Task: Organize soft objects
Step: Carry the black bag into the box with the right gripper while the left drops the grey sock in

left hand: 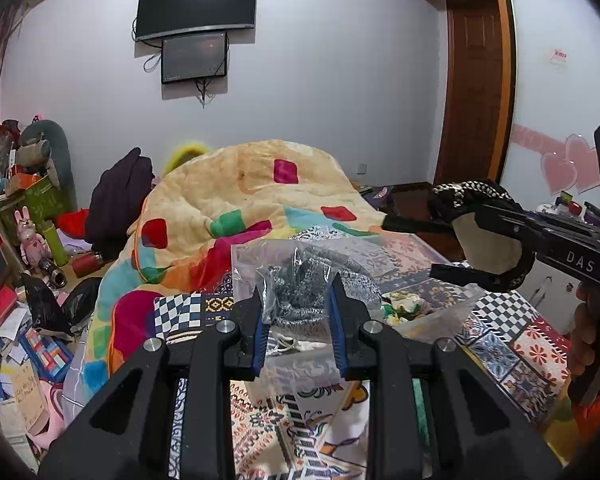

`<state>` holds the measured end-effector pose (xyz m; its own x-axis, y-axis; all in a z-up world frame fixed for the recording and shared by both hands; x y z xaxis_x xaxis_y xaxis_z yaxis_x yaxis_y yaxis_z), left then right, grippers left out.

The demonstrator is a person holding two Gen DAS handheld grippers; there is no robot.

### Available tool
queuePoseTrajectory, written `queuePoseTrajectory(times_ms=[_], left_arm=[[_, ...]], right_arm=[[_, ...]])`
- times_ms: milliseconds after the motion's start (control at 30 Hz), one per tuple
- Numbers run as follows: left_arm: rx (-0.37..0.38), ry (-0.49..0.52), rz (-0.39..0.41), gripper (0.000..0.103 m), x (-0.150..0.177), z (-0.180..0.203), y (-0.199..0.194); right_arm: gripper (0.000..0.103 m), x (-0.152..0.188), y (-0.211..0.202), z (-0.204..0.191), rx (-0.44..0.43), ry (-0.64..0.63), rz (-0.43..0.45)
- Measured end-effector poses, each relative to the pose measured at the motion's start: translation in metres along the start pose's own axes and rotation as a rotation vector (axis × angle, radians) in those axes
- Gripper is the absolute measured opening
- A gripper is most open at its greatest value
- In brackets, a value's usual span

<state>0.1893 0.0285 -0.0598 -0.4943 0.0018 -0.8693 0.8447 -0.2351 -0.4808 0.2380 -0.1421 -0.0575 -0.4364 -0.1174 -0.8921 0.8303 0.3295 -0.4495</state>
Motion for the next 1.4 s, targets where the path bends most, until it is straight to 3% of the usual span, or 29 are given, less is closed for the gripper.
queuePoseTrajectory(times_ms=[533,1000,1067,1133,1200,1400], left_arm=[[0.006,-0.024,-0.142,0.026,0.031,-0.013,0.069],[0.024,-0.033,-0.193,0.029,0.038,-0.010,0.076],[0.030,-0.041,-0.197,0.031,0.038,-0.010,0.075],[0.043,-0.049,-0.196,0.034,0.039,-0.009,0.071],[0.046,-0.044,-0.192,0.037,0.038,-0.007,0.067],[0.050,-0.045,-0.142,0.054,0.029,-0.002,0.046]], right_arm=[[0.019,0.027,0.047,-0.028,-0.002,-0.111,-0.100],[0.020,0.054,0.067,-0.037,-0.007,-0.174,-0.222],[0.025,0.055,0.065,-0.037,-0.008,-0.179,-0.231],[0.038,0.055,0.063,-0.037,-0.006,-0.175,-0.235],[0.044,0.054,0.059,-0.035,-0.010,-0.167,-0.229],[0.048,0.046,0.046,-0.027,-0.022,-0.125,-0.215]])
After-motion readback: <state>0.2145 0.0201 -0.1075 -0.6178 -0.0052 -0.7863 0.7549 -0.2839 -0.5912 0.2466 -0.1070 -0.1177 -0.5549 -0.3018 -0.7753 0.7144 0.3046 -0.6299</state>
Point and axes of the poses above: each gripper's, at about its wrist camera, not at the fingertips, and y roughly the way its jaws point, z to its right, x to its underside, the point moved 9 cm from there along y, roughly the way its jaws point, and after that the axes turned 11 degrees about x, right-handed, at the moved point
